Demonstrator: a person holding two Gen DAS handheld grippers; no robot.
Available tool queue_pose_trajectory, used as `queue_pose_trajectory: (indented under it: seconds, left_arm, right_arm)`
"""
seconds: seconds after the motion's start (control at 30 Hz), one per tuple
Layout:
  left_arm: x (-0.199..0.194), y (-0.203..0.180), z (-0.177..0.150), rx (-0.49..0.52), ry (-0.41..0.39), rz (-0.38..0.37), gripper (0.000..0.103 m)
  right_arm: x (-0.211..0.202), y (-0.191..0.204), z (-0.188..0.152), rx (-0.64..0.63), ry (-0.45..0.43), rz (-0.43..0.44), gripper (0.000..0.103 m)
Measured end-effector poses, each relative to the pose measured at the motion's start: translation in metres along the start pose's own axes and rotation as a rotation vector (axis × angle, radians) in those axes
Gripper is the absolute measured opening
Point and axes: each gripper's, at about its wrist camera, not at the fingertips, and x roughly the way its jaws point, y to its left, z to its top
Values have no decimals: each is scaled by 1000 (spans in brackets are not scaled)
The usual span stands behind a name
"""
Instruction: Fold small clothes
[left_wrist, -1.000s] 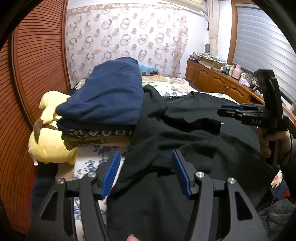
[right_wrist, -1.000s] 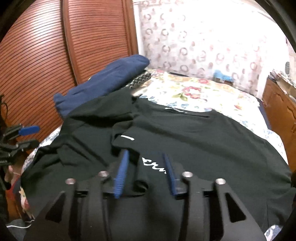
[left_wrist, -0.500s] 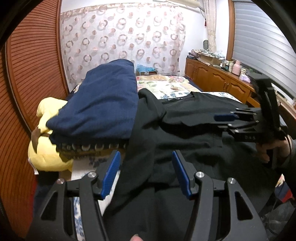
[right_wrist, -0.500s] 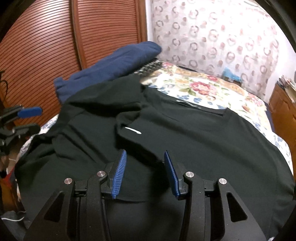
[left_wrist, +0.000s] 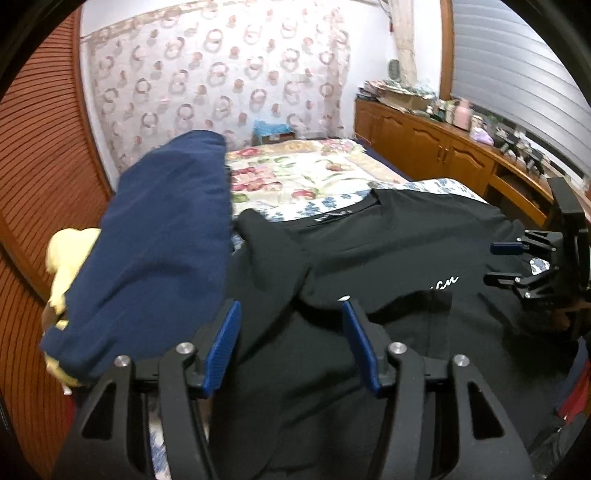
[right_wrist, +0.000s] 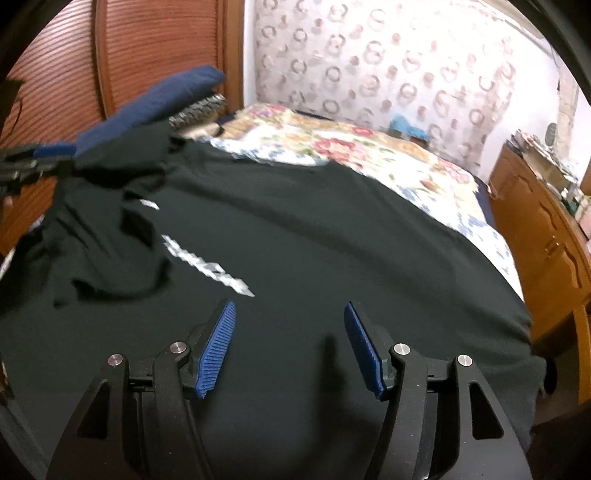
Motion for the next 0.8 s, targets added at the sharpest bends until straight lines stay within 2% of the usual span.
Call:
queue_pose_trajectory:
  seconds: [0.07,0.13,0.2,0.33,0.47,0.53,0.67,0.73,0.8]
  left_arm:
    - [10,-5,7,15,17,-18,47]
    - [22,-8,15,32,37,-17,42]
    - [38,-10,22,47,74,-3,41]
    - [65,-11,30,84,143,40,41]
    - [91,-12,34,135,216,118,40]
    - [98,-13,33,157,237,148,31]
    - [109,-14,33,194,270,212,21]
    - [110,-13,32,215,275,231,6]
    - [107,-11,32,224,270,240,3]
  right_arm:
    - [0,-10,-9,6,20,-14,63]
    - [3,-19,-17,13,43,-25,63]
    - [3,-28,-23,34,41,-3,63]
    - [1,-34,-26,61,37,11,63]
    - [0,-31,-27,50,32,-2,63]
    - [1,-30,-26,52,32,0,63]
    - [2,-33,-26,61,32,10,63]
    - [2,-33,-26,59,32,8,63]
    - [3,-34,-27,58,31,6,63]
